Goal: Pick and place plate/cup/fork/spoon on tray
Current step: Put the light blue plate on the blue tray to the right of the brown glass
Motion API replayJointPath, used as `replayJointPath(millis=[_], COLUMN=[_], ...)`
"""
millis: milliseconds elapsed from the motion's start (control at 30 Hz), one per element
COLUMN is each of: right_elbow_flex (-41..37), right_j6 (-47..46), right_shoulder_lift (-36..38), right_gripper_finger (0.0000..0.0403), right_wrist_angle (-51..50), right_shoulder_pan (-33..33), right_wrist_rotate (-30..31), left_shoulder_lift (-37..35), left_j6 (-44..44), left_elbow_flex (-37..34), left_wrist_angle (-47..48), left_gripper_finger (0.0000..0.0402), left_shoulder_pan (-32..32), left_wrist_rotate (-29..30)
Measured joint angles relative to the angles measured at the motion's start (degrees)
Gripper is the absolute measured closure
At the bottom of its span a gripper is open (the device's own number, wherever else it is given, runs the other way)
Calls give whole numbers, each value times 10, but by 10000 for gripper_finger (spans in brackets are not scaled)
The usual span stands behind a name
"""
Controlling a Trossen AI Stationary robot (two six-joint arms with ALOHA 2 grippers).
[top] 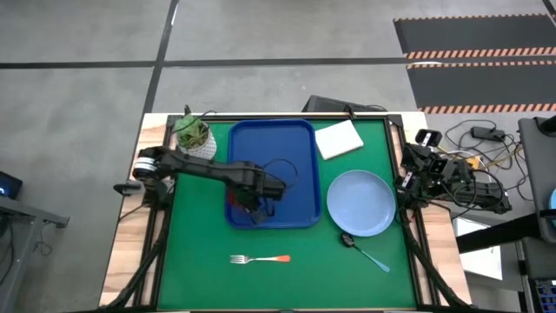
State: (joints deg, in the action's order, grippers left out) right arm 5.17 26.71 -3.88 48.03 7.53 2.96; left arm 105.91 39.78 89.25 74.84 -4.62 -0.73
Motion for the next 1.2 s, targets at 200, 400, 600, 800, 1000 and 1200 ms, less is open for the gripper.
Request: replayJointPath(millis=[200, 400, 600, 800, 1000, 1200], right_elbow_flex=[0, 0, 0, 0, 20, 72], right_j6=[-5, -18, -110, -239, -319, -376], right_shoulder_lift=[0, 0, -14, -57, -149, -267], right_gripper_finger=[394, 394, 394, 394, 394, 394], right_wrist_angle=[0, -8, -14, -15, -16, -17], right_shoulder_pan=[0, 0, 0, 0, 0, -2], right_wrist_rotate=[-5, -36, -125, -175, -142, -134], left_shoulder_lift=[-58, -135, -240, -350, -439, -513], left_j6=[-38, -151, -377, -437, -508, -568], left_elbow_flex=[-8, -52, -220, -406, -530, -586], left_wrist_angle=[-4, -126, -455, -719, -940, -1009], left_gripper_finger=[293, 292, 292, 292, 292, 292], left_shoulder_pan=[-14, -68, -114, -125, -114, -106], left_wrist_rotate=[76, 292, 279, 198, 207, 219])
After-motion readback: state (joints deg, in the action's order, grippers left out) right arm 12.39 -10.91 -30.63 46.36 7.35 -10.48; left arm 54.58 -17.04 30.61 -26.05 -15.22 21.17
